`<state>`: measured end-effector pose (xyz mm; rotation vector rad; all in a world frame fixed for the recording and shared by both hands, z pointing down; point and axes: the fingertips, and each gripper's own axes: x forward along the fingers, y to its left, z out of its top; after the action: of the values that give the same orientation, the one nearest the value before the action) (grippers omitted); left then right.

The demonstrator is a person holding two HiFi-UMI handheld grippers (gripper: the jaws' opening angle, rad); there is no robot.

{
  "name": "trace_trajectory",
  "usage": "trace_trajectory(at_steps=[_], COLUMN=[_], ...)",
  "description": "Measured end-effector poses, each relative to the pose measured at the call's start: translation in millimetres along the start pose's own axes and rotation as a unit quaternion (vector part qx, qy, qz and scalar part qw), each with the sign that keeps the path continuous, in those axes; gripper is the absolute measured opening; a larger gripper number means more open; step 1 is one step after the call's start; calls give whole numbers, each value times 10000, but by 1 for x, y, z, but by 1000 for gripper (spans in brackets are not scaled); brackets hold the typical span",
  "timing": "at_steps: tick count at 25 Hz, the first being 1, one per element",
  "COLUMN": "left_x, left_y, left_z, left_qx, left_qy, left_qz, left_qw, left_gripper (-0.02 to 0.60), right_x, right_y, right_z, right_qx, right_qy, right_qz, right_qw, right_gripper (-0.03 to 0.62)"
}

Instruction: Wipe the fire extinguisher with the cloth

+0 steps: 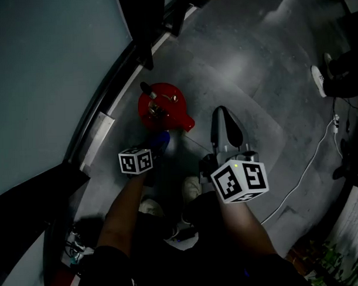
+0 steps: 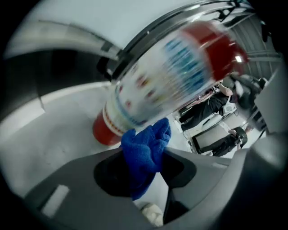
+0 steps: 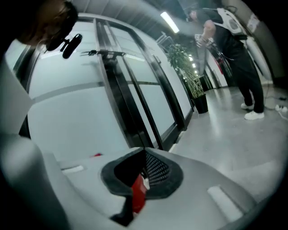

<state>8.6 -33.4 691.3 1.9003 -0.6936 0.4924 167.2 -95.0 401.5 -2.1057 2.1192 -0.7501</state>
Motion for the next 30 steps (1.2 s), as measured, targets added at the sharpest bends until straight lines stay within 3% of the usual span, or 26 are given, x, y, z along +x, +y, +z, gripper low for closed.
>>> trace_trajectory(at_steps=[3, 5, 9, 13, 18, 22, 27, 30], left_x=[-70, -119, -216, -304, -421, -494, -550, -563], left_y=[-50, -93, -173, -276, -391, -445, -493, -535], left_z=[21, 37, 69, 102, 148, 184, 169, 159], left_qx=[389, 527, 947, 1015, 873, 1113, 1258, 1566], left_qy=[-48, -176, -365, -508, -944, -1646, -2137, -2498], left_qz=[156, 69, 150, 116, -180, -357, -73, 110], left_qw=[9991, 9984, 9947, 9935, 9915, 9794, 9687, 9555], left_gripper=[163, 163, 163, 163, 163, 163, 163, 163], right_x=[-23, -48, -103, -180, -278, -313, -346, -365], right_y=[2, 9, 44, 77, 106, 108, 107, 111], right_z=[-51, -57, -13, 72, 180, 235, 283, 320], right_qx=[-229, -166, 99, -226, -715, -861, -668, -634], right_qy=[1122, 1744, 2286, 2535, 2416, 1946, 1614, 1323], right_qz=[-365, -520, -547, -458, -500, -564, -383, 25], right_qw=[9928, 9832, 9719, 9660, 9664, 9755, 9839, 9892], right_gripper=[3, 3, 3, 3, 3, 3, 3, 3])
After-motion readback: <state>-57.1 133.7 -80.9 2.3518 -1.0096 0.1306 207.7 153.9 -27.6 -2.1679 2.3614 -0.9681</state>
